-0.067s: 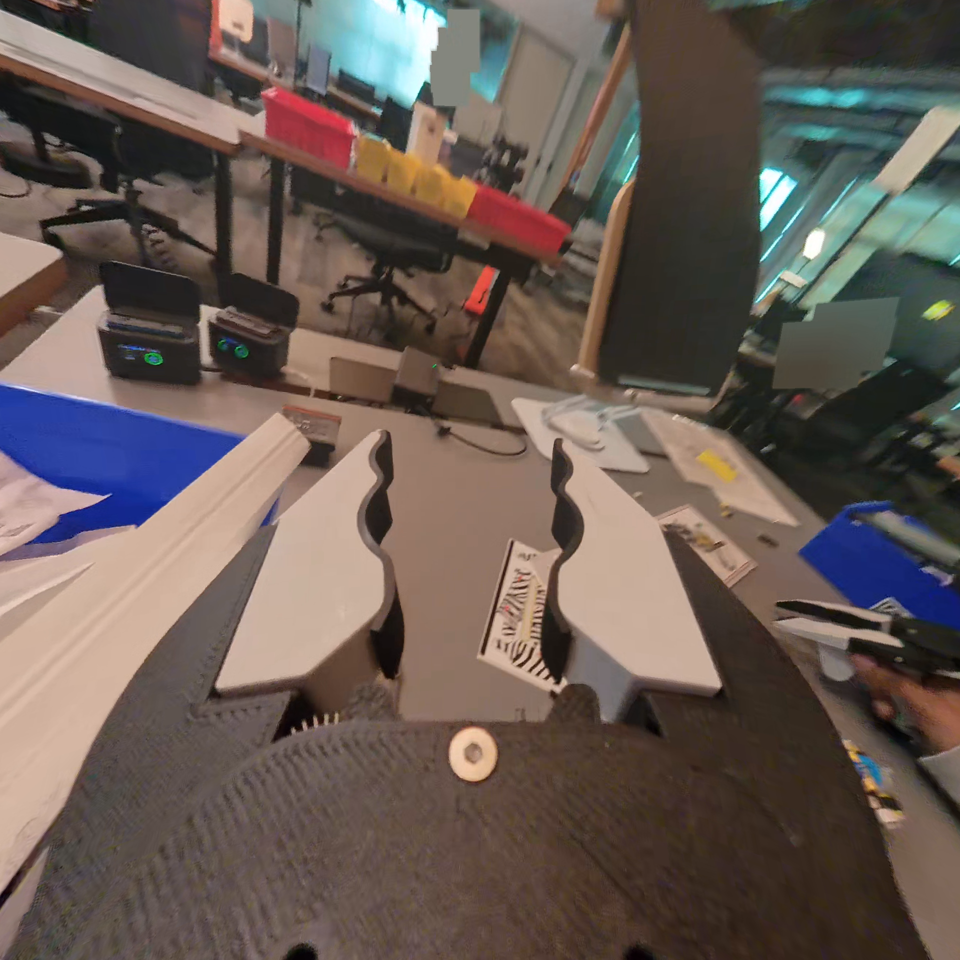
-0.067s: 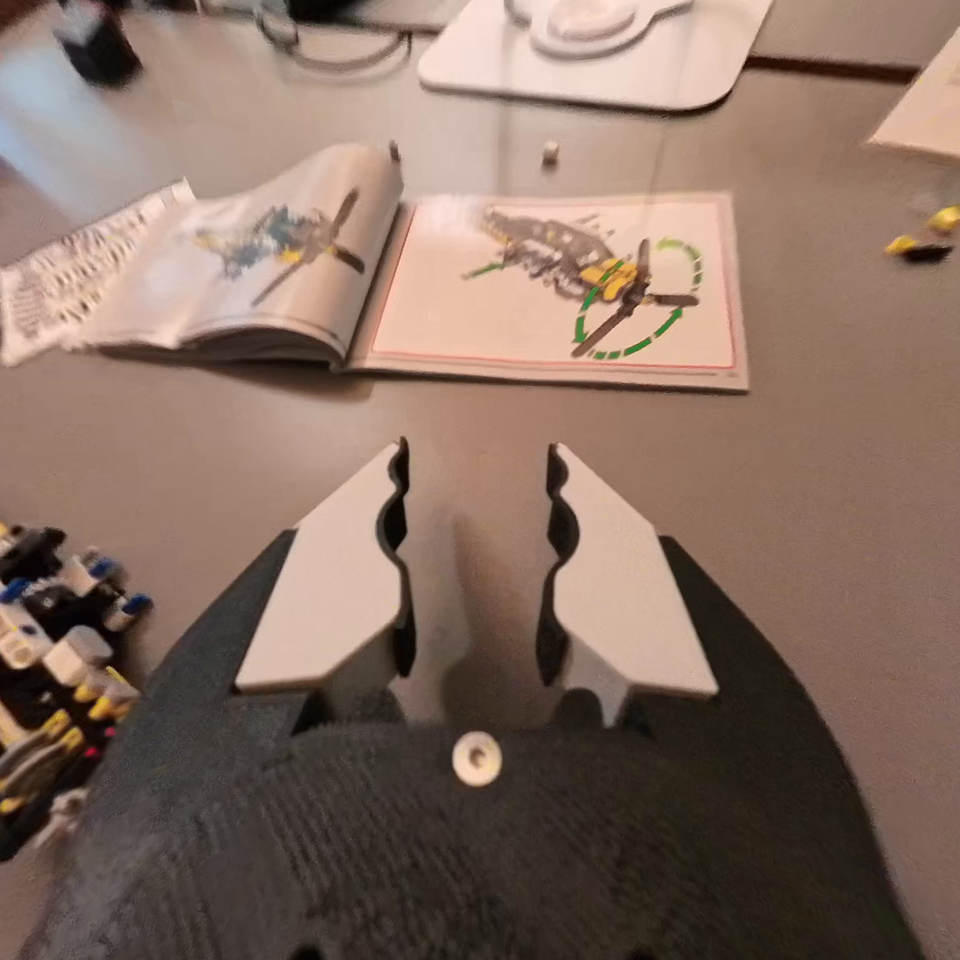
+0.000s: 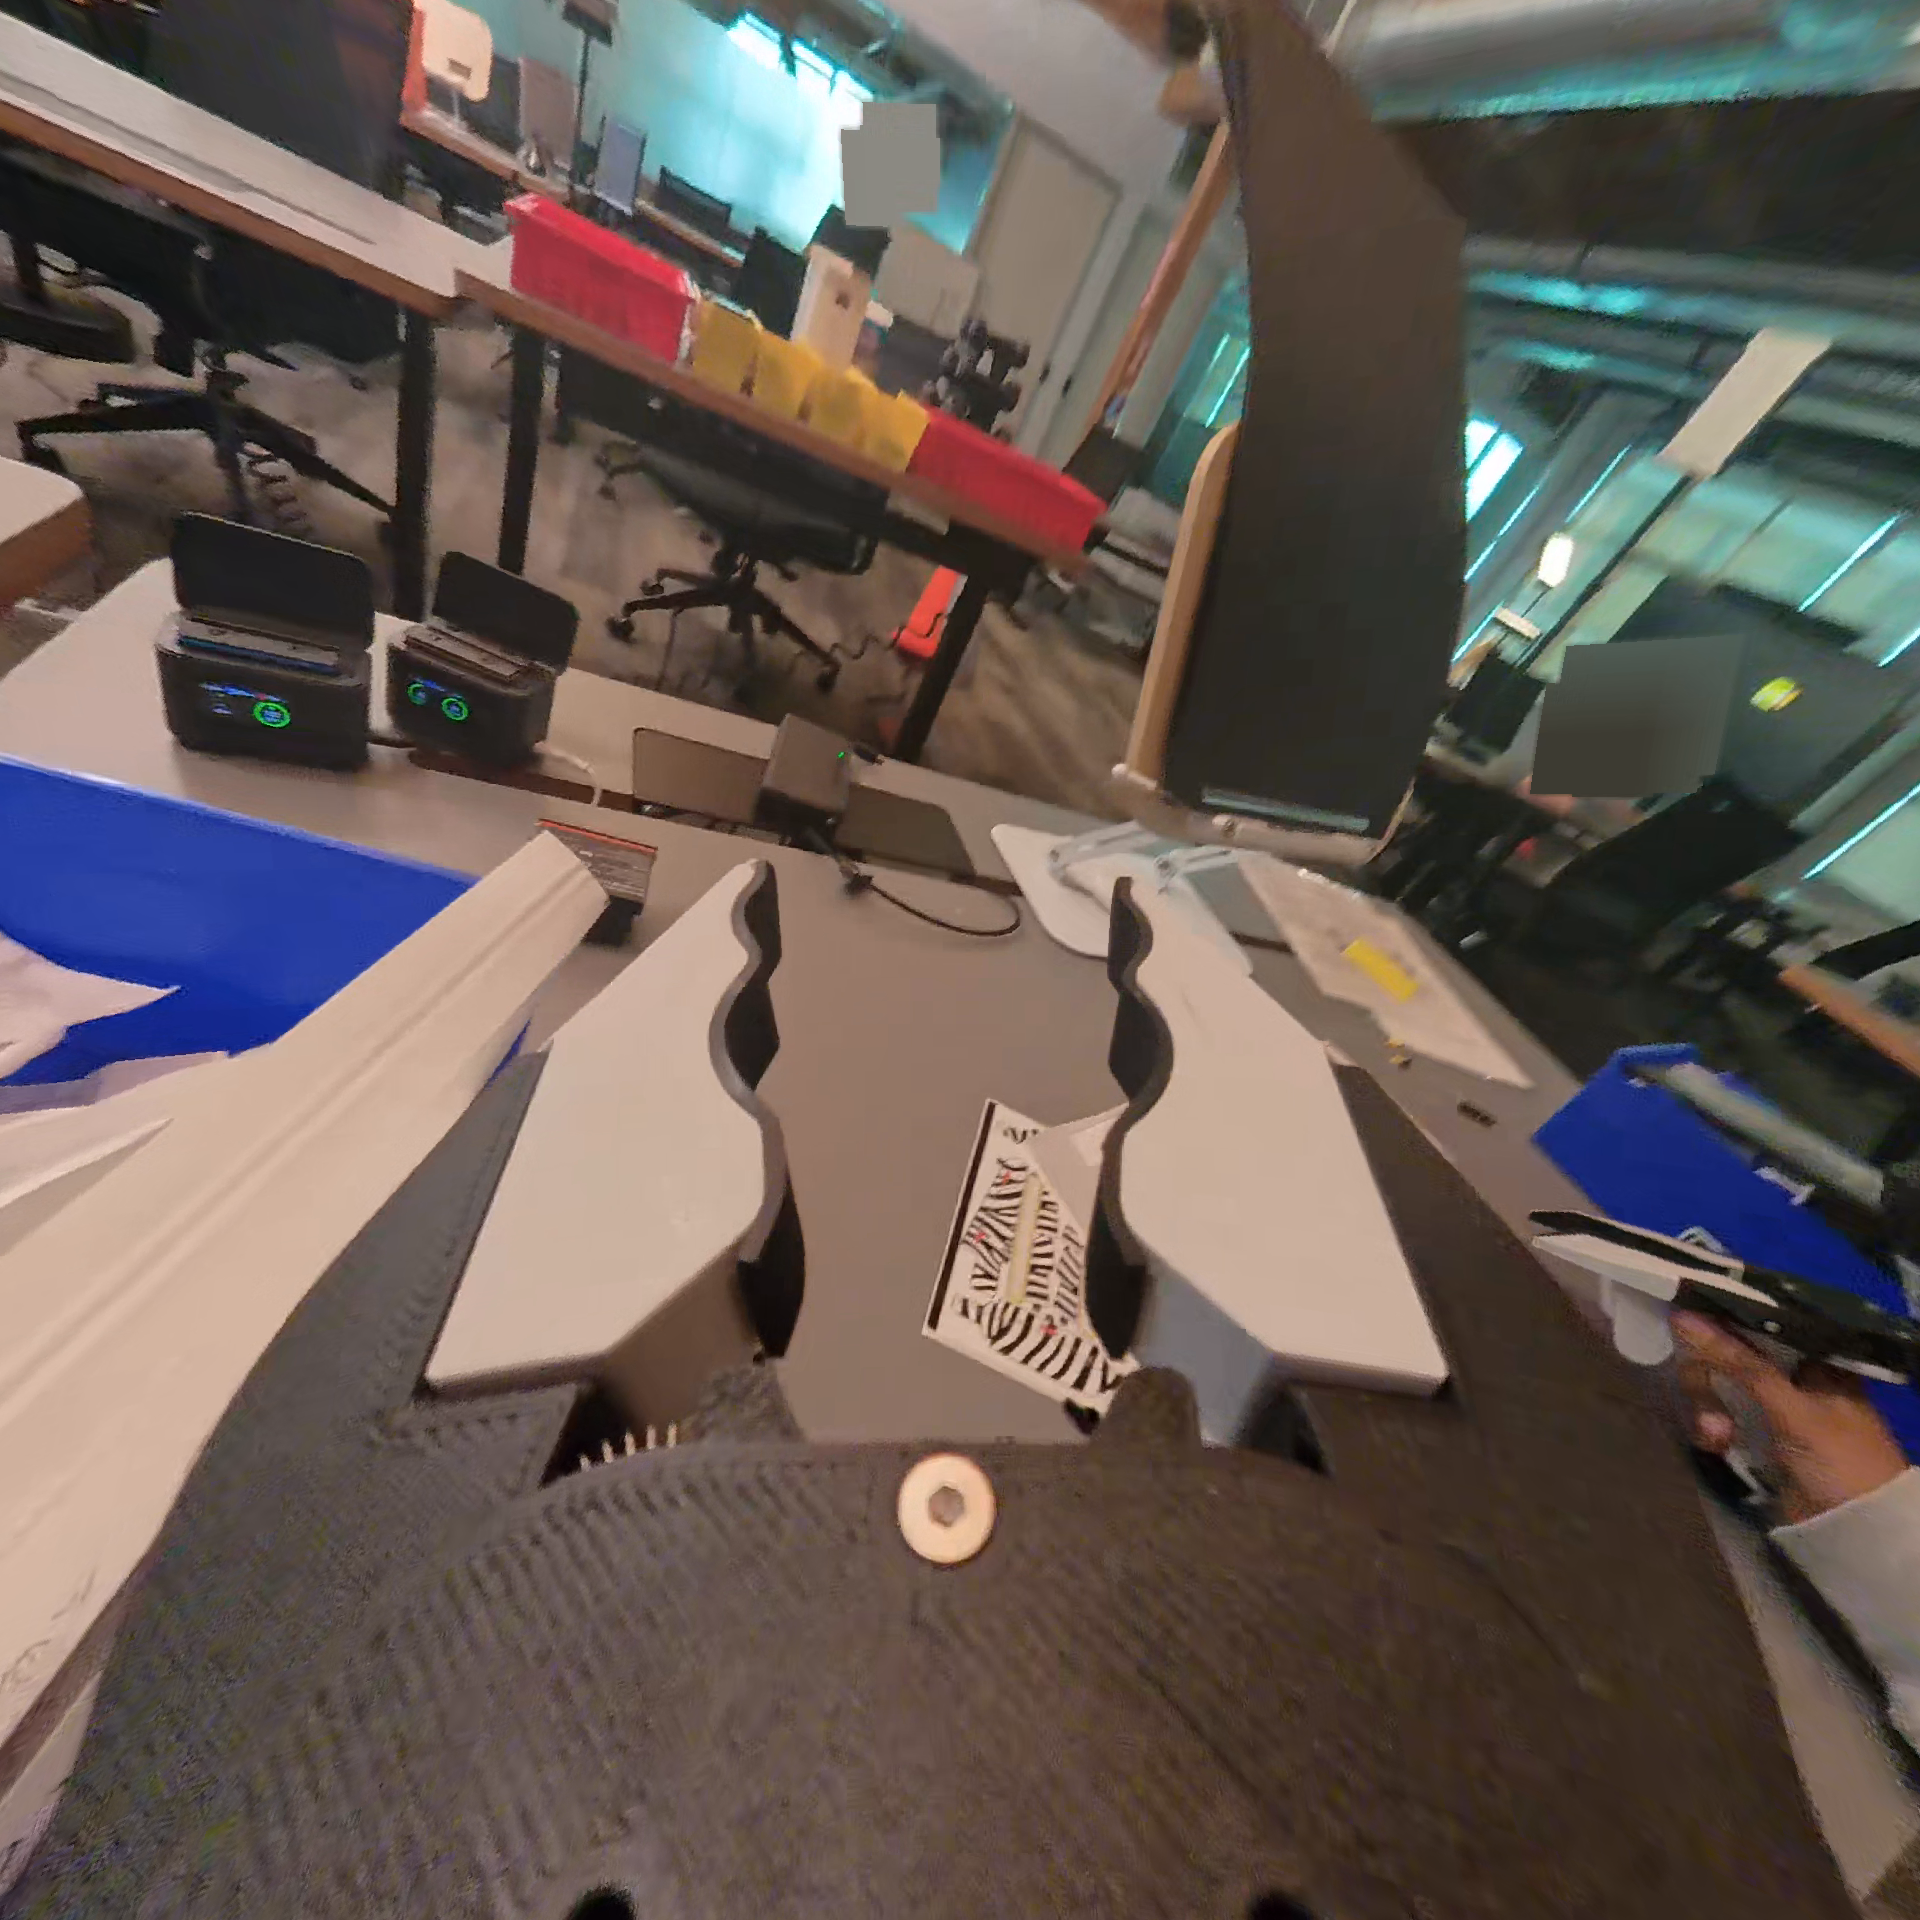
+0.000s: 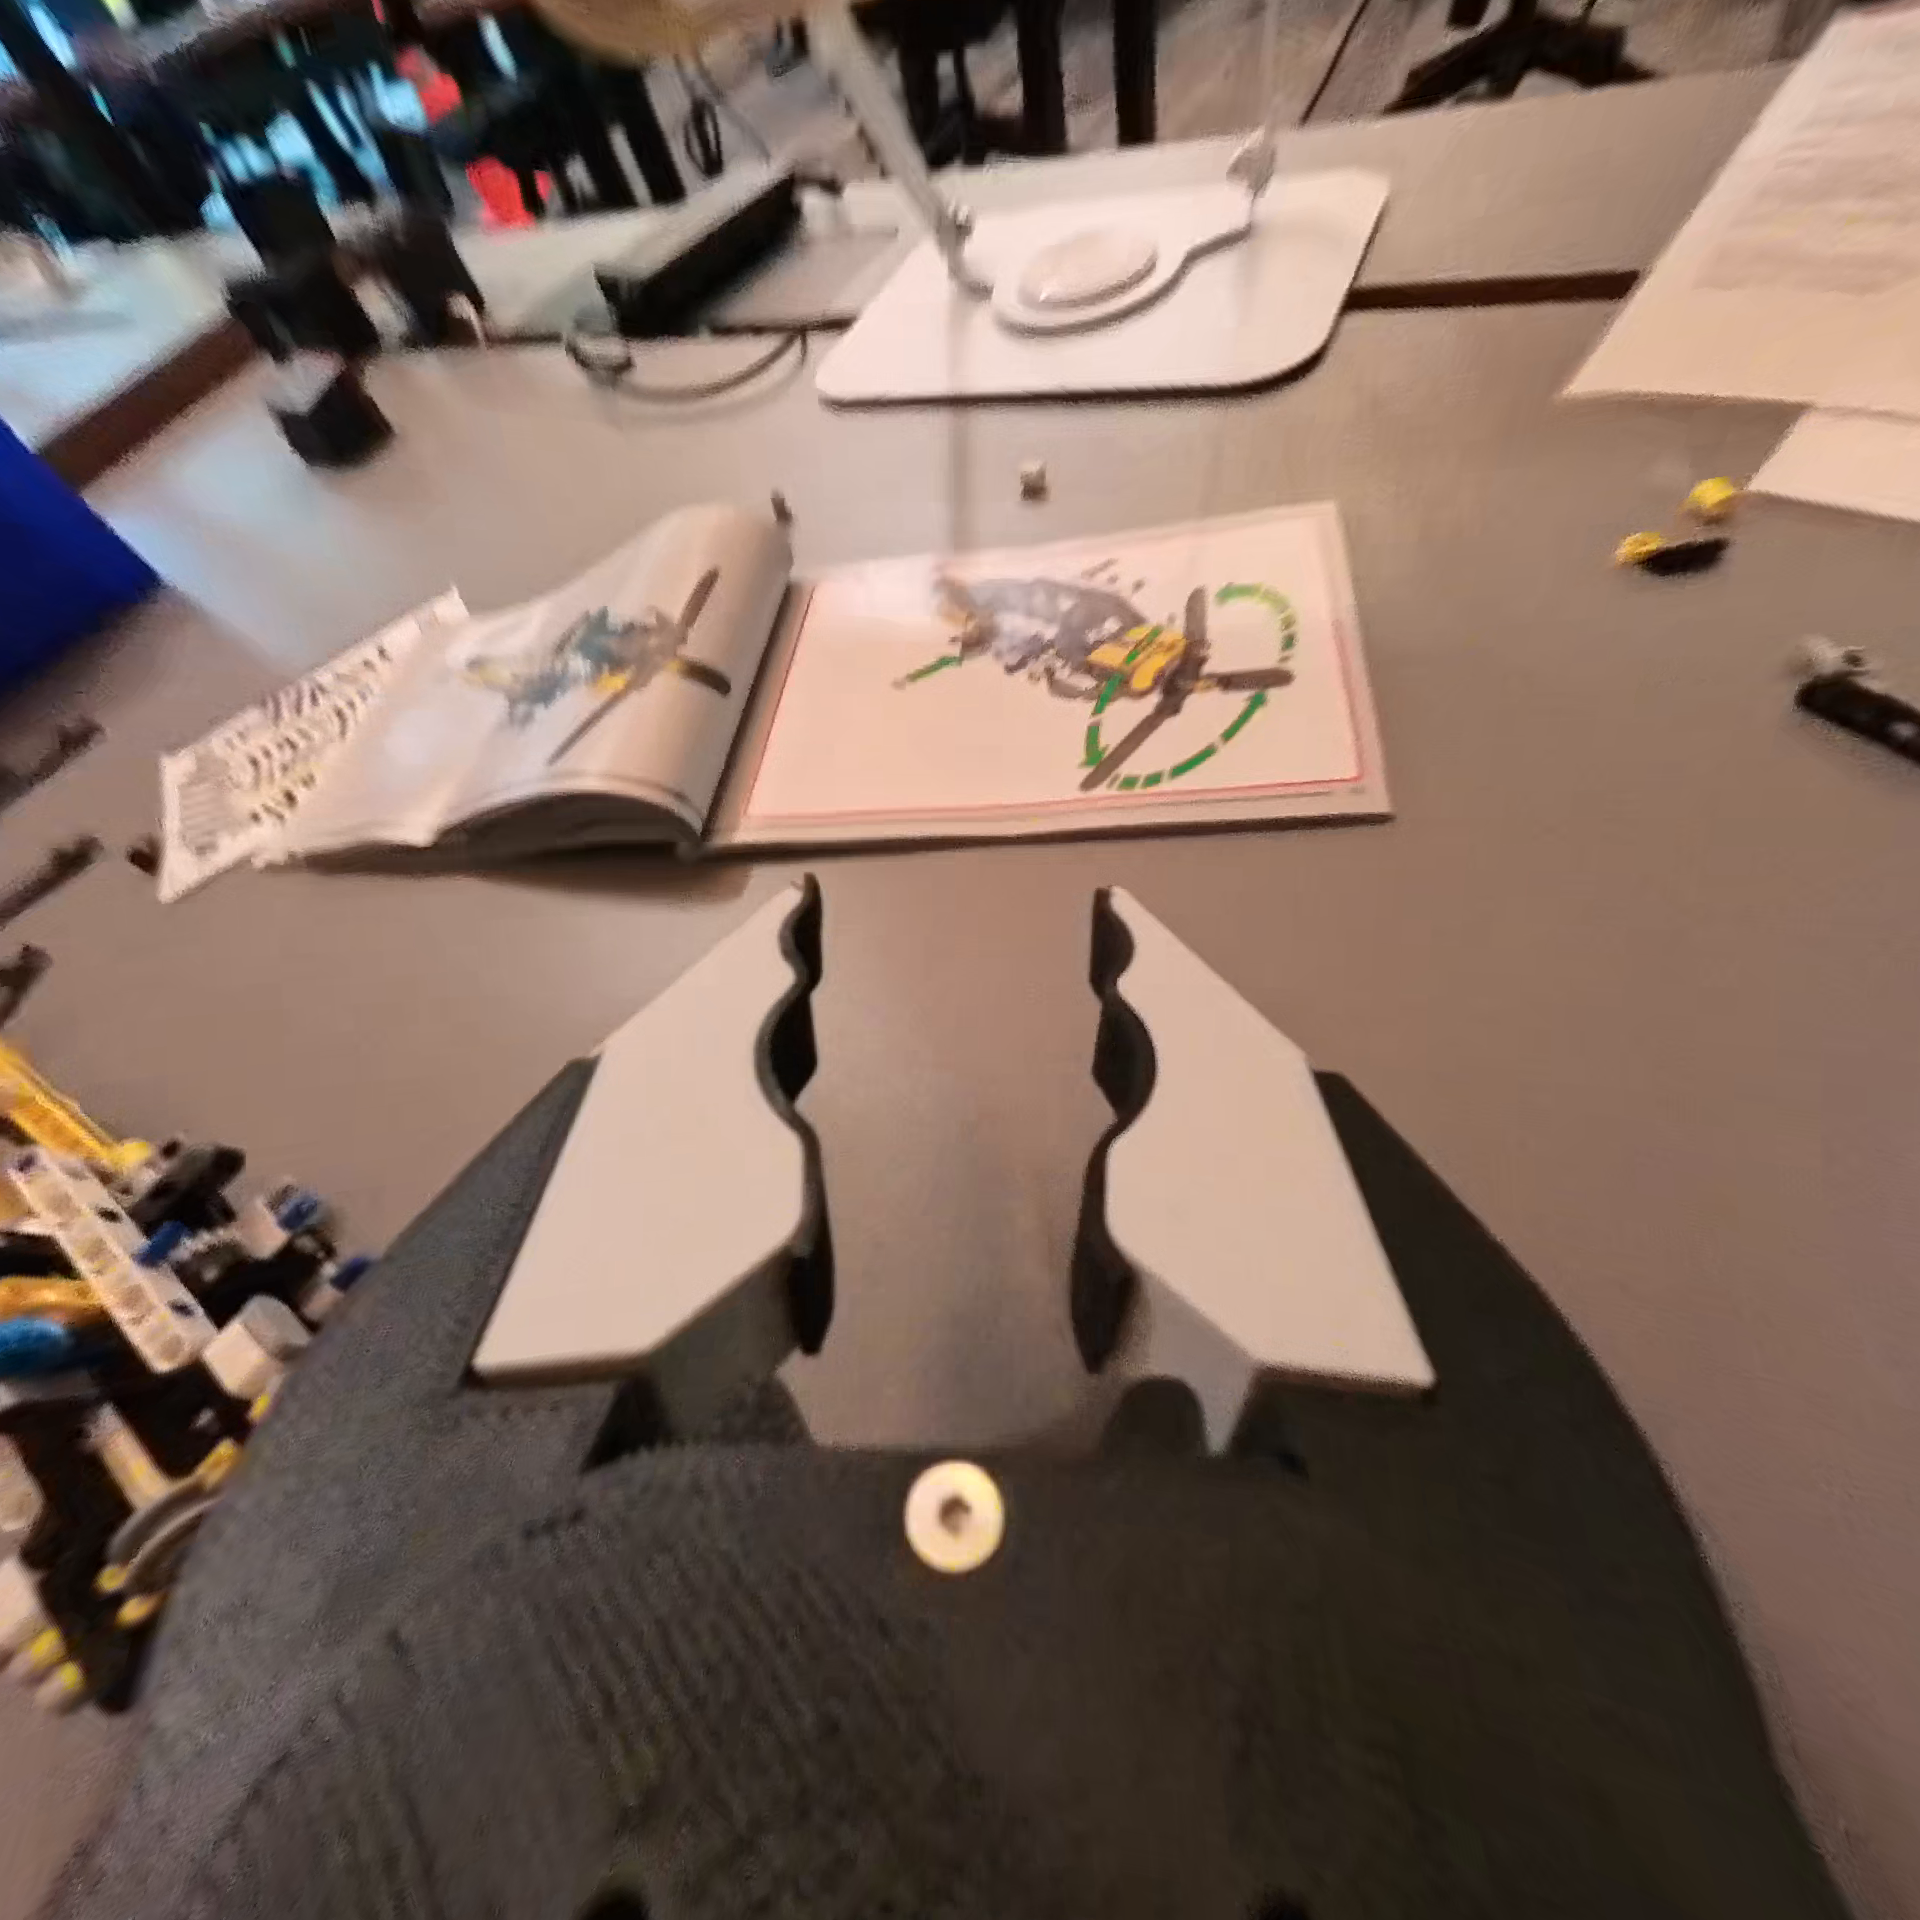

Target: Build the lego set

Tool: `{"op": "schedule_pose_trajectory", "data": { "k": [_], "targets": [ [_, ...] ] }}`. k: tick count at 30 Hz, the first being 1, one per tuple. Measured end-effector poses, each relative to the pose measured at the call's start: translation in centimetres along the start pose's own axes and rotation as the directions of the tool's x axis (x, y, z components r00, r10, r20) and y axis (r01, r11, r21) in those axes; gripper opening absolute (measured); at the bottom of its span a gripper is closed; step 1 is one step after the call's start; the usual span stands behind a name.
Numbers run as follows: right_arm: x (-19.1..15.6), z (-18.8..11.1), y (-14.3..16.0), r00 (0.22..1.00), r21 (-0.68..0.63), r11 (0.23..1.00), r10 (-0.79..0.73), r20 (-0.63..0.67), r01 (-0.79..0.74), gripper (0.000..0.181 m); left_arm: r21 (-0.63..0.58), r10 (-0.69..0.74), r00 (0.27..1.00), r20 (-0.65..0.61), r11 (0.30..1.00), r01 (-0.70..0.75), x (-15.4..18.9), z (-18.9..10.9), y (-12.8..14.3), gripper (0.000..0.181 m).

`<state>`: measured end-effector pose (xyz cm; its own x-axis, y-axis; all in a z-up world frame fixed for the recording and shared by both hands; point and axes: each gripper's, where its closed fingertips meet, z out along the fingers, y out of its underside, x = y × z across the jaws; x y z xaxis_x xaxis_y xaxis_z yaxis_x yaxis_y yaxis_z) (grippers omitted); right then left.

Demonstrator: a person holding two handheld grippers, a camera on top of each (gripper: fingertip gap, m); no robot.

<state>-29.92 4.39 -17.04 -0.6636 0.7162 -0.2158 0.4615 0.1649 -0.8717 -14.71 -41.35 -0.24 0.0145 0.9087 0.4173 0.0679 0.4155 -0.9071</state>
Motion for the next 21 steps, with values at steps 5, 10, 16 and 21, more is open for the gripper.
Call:
{"op": "schedule_pose_trajectory", "data": {
  "k": [5, 10, 16, 21],
  "targets": [
    [3.5, -2.0, 0.4, 0.995, -0.065, 0.998, 0.015, -0.096, -0.021, 0.051, 0.028, -0.036, 0.999, -0.021, 0.999, 0.037, -0.3, 0.2, 0.0, 0.062],
    [4.3, -1.0, 3.2, 0.982, -0.166, 0.985, -0.076, -0.172, 0.047, 0.049, -0.023, -0.014, 0.999, -0.039, 1.0, 0.013, 0.8, 1.7, 1.4, 0.063],
    [2.2, 1.1, 3.7, 0.982, -0.24, 0.961, -0.165, -0.089, 0.139, 0.057, -0.084, 0.041, 0.999, -0.02, 0.996, -0.042, 1.0, 2.8, 2.9, 0.061],
    [-4.7, 4.2, 0.2, 0.959, -0.186, 0.941, -0.267, 0.094, 0.281, 0.063, -0.104, 0.012, 0.999, -0.051, 0.994, -0.017, 1.3, 3.7, 3.9, 0.06]
  ]
}}
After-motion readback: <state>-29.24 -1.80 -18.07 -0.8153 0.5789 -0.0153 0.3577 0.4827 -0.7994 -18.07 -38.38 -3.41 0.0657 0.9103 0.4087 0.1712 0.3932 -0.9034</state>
